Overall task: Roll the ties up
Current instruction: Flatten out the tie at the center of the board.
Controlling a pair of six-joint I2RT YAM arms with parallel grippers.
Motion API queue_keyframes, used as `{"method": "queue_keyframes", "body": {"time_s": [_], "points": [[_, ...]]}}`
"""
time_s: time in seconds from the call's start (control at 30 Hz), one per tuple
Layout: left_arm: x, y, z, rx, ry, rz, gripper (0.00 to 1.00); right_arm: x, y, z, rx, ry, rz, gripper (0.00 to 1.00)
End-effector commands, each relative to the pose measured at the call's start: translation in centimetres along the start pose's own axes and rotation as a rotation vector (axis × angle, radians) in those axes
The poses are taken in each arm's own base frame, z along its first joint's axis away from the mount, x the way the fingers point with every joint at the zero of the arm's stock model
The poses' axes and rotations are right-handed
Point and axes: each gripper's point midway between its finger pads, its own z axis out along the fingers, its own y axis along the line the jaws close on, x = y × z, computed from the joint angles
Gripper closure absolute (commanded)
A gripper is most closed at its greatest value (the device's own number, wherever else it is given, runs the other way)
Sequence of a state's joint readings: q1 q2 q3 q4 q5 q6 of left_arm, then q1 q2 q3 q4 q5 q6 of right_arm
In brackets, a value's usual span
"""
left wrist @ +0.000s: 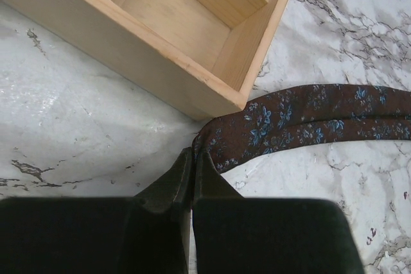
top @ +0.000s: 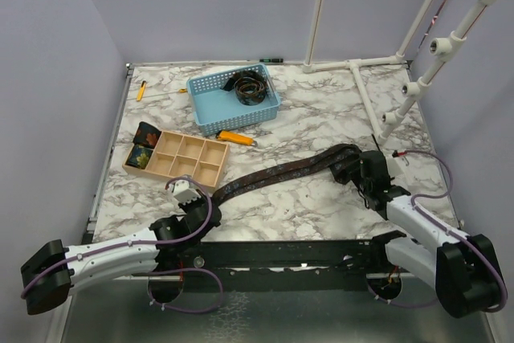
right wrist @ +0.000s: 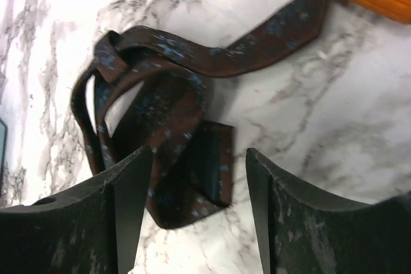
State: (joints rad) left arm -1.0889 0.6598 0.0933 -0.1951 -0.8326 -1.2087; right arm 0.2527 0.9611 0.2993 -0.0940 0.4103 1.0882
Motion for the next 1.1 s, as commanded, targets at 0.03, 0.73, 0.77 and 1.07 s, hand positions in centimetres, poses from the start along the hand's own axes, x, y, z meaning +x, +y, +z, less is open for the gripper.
{"method": "queue_keyframes", "body": {"time_s": [0.03, 0.73, 0.77, 1.07], "points": [[-0.4, 0.4, -0.2, -0.005, -0.014, 0.003, 1.0, -2.8, 4.3, 1.8, -0.065, -0.095, -0.001, 0.4], [0.0, 0.2, -0.2, 0.022, 0.0, -0.003, 1.0, -8.0, 0.7, 0.1, 0.128, -0.27, -0.172, 1.0], [0.0, 0.2, -0.2, 0.024, 0.0, -0.001, 1.0, -9.2, 0.7, -0.8, 0.137, -0.312, -0.187, 1.0], [1.3, -1.1, -0.1, 0.08, 0.054, 0.081, 1.0, -18.6, 1.2, -9.8, 0.144, -0.664, -0.224, 1.0]]}}
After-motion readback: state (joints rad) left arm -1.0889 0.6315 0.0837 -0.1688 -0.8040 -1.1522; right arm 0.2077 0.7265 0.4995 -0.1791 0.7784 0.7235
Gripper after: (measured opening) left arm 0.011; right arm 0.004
